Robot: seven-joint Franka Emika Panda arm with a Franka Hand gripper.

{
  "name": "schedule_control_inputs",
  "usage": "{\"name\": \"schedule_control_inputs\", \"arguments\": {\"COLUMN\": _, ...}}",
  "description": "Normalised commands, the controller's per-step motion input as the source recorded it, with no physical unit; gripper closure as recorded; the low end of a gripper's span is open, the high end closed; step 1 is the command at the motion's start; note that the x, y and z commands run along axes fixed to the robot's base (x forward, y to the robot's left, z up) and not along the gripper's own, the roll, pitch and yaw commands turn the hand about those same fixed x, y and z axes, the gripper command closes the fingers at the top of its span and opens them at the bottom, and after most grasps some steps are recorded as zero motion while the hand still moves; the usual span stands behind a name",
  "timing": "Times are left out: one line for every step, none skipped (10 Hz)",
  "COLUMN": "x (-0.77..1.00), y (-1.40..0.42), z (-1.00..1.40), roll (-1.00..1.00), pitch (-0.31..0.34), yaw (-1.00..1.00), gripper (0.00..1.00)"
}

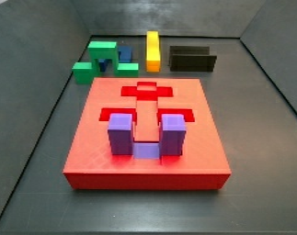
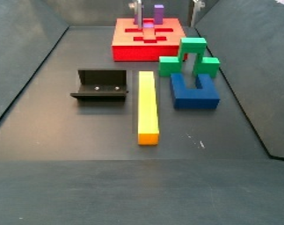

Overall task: Pick up the blue object. Move up. Place the blue object on the fixture. Regrasp the blue object. Move to above the board. Insert the blue object.
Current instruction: Pick up the blue object.

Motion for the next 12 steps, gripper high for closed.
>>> {"name": "schedule_control_inputs", "arguments": {"x": 0.0, "y": -0.02, "z": -0.12, "roll": 0.0, "pitch": -0.059, "yaw": 0.0, "gripper": 0.0}}
{"name": "schedule_control_inputs", "arguments": {"x": -0.27, "y": -0.08, "z": -0.06, "roll": 0.04, "pitch": -0.173, "yaw": -0.08, "gripper": 0.0}}
{"name": "schedule_control_inputs", "arguments": {"x": -0.08, "y": -0.4, "z": -0.2, "roll": 0.2, "pitch": 0.0, "yaw": -0.13, "gripper": 0.0}}
{"name": "schedule_control_inputs", "arguments": {"x": 0.31, "y": -0.4, "z": -0.17, "roll": 0.19, "pitch": 0.131, "yaw": 0.0, "gripper": 0.0}}
{"name": "schedule_control_inputs", "arguments": {"x": 0.24, "y": -0.4, "z": -0.46, "roll": 0.16, "pitch": 0.183, "yaw": 0.0, "gripper": 0.0}}
{"name": "schedule_control_inputs", "arguments": {"x": 0.21, "y": -0.19, "z": -0.39, "roll": 0.06, "pitch": 0.086, "yaw": 0.0, "gripper": 0.0}}
{"name": "schedule_control_inputs", "arguments": {"x": 0.03, "y": -0.01, "z": -0.63, "roll": 0.0, "pitch": 0.0, "yaw": 0.0, "gripper": 0.0}}
{"name": "schedule_control_inputs", "arguments": {"x": 0.0, "y": -0.15, "z": -0.67, "roll": 0.0, "pitch": -0.004, "yaw": -0.02, "gripper": 0.0}}
{"name": "schedule_control_inputs", "arguments": {"x": 0.0, "y": -0.28, "z": -0.6, "roll": 0.01, "pitch": -0.026, "yaw": 0.0, "gripper": 0.0}}
{"name": "schedule_control_inputs", "arguments": {"x": -0.13, "y": -0.41, "z": -0.4, "roll": 0.07, "pitch": -0.033, "yaw": 0.0, "gripper": 0.0}}
{"name": "schedule_control_inputs", "arguments": {"x": -0.25, "y": -0.47, "z": -0.25, "roll": 0.03, "pitch": -0.103, "yaw": 0.06, "gripper": 0.0}}
{"name": "schedule_control_inputs", "arguments": {"x": -0.12, "y": -0.24, "z": -0.23, "roll": 0.0, "pitch": -0.074, "yaw": 0.1, "gripper": 0.0}}
